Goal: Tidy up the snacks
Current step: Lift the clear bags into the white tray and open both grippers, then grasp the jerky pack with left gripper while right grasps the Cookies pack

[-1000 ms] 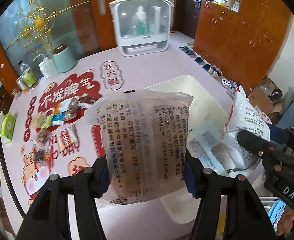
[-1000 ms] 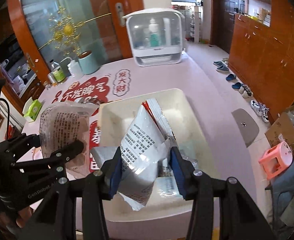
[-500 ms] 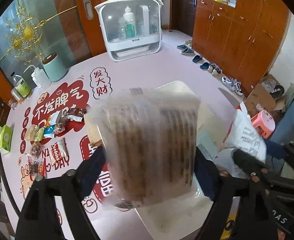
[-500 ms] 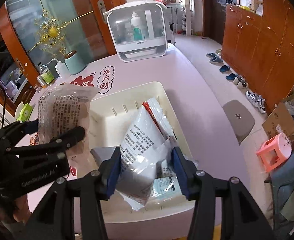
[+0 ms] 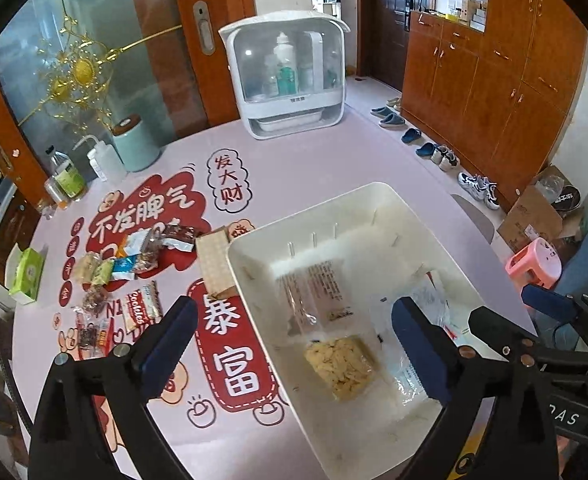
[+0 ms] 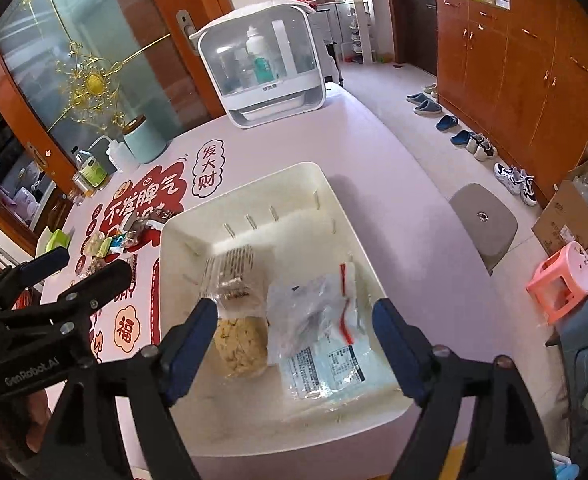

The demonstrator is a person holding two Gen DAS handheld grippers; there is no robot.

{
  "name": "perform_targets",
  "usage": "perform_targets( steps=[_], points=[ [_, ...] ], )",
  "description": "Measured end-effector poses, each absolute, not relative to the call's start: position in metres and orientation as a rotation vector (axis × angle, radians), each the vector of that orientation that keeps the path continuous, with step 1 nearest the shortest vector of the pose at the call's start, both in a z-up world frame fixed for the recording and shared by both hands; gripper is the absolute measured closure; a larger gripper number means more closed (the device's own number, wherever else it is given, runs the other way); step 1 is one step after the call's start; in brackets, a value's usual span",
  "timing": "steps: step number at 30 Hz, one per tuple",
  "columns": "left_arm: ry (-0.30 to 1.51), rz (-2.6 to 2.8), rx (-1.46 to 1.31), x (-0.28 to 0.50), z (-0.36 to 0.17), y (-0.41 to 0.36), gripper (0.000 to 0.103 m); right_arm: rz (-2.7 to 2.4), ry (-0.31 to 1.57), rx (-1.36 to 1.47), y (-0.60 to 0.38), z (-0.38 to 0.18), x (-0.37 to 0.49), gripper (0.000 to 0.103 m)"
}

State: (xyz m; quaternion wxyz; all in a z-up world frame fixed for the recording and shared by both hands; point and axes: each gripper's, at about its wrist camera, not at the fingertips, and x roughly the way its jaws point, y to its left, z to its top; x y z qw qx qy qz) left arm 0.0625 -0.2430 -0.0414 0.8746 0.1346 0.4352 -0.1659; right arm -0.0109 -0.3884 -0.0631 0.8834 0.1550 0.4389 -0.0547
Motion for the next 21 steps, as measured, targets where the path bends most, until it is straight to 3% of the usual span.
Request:
perform_targets(
  steps=[21],
  points=[
    [0.89, -0.307, 0.271, 0.034, -0.031, -0.203, 0.006, -0.105, 0.86, 0.291, -0.356, -0.049, -0.03, 0.022]
  ],
)
